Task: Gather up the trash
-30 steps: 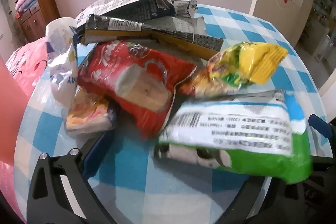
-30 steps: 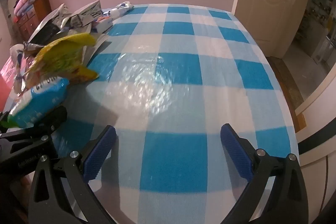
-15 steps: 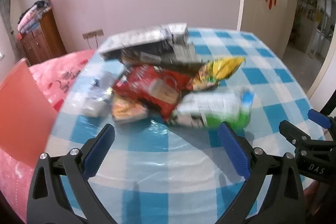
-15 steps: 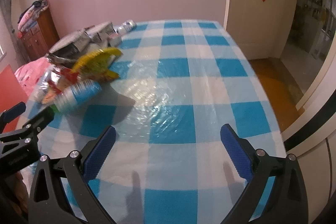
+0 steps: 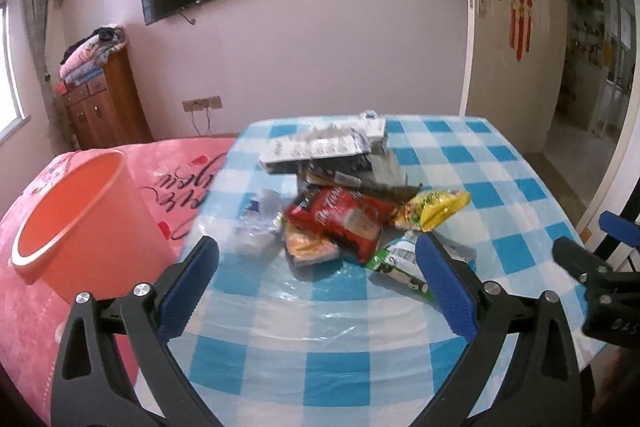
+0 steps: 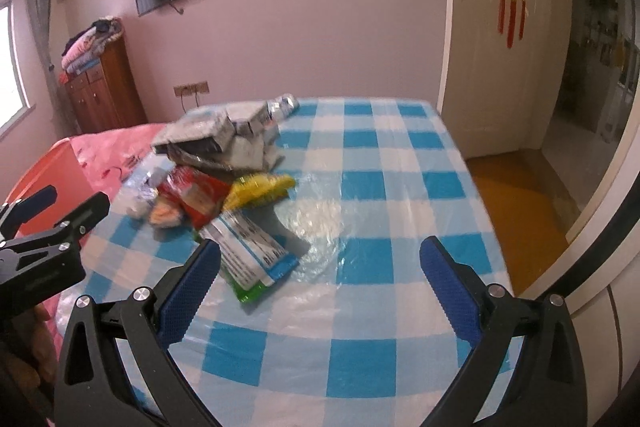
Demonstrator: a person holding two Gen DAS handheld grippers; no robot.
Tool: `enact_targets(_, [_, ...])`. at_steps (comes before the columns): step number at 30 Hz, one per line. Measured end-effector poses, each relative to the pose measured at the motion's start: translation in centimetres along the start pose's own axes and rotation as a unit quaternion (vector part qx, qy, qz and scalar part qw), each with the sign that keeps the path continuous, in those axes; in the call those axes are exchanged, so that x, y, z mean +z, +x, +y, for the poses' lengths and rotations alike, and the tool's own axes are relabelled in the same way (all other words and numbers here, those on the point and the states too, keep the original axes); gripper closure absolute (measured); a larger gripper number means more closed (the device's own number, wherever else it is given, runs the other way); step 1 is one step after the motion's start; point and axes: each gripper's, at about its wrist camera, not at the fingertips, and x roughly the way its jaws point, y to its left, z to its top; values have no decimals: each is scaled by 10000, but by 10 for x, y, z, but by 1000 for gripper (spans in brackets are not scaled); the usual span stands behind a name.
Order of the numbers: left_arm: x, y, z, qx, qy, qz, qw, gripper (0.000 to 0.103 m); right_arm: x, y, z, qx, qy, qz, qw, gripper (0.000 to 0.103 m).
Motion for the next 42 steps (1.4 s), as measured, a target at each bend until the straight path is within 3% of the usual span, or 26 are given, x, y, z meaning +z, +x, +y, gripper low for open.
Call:
enact_targets(9, [7, -28, 16, -25, -84, -298, 9995, 4, 13, -37, 13, -49, -115, -396, 9991, 4])
enact_targets(23, [11, -47, 23, -6, -74, -521, 9986, 4, 16, -57, 15, -29, -47, -631, 9980, 4])
enact_targets(42, [10, -36, 12, -10, 41, -413, 9991, 4, 10, -41, 5, 75, 93, -435, 9990, 4])
